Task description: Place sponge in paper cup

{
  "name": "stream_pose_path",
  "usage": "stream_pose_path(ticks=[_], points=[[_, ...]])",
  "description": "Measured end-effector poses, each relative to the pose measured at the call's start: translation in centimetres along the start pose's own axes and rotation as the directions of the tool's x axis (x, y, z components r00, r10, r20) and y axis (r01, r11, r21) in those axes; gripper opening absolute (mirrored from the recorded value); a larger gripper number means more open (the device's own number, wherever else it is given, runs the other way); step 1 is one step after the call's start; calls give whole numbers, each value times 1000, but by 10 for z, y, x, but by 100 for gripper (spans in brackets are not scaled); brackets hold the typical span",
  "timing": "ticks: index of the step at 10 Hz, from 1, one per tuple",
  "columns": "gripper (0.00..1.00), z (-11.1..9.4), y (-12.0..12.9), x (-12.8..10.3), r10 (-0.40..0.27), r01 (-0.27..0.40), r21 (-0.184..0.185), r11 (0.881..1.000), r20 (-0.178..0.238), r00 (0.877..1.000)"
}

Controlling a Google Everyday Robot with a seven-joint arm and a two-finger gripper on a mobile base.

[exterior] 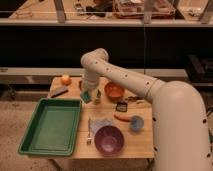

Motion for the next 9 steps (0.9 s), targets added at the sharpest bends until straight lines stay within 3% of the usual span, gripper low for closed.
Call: stream_pose_path(ticks=[4,8,9], points=[[14,-3,42,34,126,-128,-42,991,-55,991],[14,-15,86,59,220,-228,-62,972,-111,969],[14,-23,103,69,250,-260,-62,964,-132,959]])
